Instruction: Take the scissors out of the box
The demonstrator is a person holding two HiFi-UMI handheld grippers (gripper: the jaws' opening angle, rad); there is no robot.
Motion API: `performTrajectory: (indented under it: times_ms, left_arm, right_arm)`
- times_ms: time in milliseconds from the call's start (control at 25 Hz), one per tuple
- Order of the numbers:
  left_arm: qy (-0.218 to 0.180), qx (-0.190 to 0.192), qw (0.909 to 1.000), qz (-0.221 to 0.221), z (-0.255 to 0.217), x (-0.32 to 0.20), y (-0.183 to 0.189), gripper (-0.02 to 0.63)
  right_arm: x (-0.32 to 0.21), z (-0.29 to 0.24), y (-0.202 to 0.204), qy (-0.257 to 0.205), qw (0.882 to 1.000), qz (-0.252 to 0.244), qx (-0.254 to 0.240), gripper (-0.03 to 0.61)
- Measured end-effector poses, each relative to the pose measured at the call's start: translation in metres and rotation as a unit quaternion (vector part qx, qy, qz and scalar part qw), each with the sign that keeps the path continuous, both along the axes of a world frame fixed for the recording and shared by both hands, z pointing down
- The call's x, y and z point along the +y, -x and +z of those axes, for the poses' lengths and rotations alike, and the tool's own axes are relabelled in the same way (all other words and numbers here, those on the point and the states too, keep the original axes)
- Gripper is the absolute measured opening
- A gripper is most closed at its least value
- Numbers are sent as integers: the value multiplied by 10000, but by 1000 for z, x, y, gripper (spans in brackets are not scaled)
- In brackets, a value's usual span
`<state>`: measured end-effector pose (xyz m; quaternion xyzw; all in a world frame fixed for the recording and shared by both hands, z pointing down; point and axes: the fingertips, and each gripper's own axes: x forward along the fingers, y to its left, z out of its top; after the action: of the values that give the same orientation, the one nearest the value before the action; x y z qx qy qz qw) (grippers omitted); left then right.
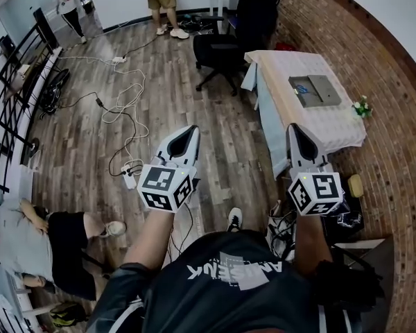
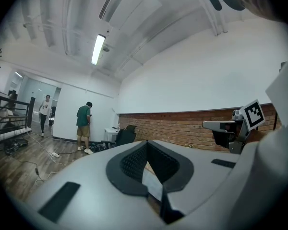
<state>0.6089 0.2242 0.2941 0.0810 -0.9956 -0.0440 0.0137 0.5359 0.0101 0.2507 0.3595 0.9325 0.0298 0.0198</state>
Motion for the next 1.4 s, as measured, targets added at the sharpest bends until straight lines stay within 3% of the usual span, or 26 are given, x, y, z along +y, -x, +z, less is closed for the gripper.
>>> performTrajectory:
  times_ms: [240, 720, 1040, 1400]
  left_arm:
    - [163, -9, 9998, -122, -10, -12, 72, 12]
    - [434, 157, 9989, 41, -13, -64, 202, 12]
    - [529, 285, 9980, 180, -3, -91, 250, 12]
    - [487, 325, 9973, 436, 8, -82, 291, 12]
  right_arm:
    - [-11, 2, 73, 114, 9998, -119, 105, 41]
    - [-55, 15, 197, 153, 9994, -193, 260, 41]
    - [-81, 27, 246, 189, 9990, -149, 365, 41]
    - [-66, 40, 280, 133, 9989, -39, 449, 41]
